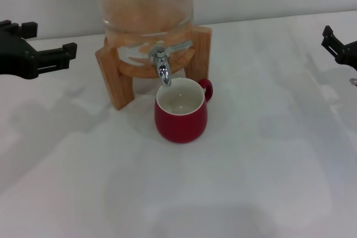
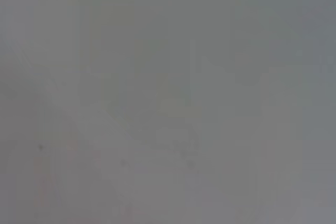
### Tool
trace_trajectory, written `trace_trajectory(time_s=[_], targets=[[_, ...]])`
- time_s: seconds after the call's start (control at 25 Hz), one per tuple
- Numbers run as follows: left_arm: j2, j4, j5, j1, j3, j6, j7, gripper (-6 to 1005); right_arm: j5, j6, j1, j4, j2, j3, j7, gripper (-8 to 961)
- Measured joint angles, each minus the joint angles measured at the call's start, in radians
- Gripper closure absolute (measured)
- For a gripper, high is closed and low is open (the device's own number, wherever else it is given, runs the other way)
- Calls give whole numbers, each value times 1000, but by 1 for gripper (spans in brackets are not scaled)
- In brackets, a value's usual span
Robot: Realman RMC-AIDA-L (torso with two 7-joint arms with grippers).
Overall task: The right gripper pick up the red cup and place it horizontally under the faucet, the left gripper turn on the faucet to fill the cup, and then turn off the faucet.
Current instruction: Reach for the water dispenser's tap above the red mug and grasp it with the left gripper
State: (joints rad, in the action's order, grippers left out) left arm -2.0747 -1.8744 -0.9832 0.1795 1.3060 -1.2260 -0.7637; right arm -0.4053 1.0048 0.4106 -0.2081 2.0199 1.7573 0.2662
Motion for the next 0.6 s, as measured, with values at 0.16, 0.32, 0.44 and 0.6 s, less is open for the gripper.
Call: trace_trajectory(time_s=[0.16, 0.32, 0.44, 0.6], targets=[[0, 48, -37, 49, -56, -51, -47, 169, 0, 0, 3, -1, 1, 0, 0, 79], [-1, 87, -58, 100, -102, -85, -78, 170, 0, 0, 3, -1, 2, 0, 1, 79], [0, 110, -67, 134, -119, -107, -99, 170, 0, 0, 4, -1, 3, -1, 1, 80], [1, 139, -70, 174, -128, -131, -113, 170, 0, 0, 4, -1, 3, -1, 1, 80]])
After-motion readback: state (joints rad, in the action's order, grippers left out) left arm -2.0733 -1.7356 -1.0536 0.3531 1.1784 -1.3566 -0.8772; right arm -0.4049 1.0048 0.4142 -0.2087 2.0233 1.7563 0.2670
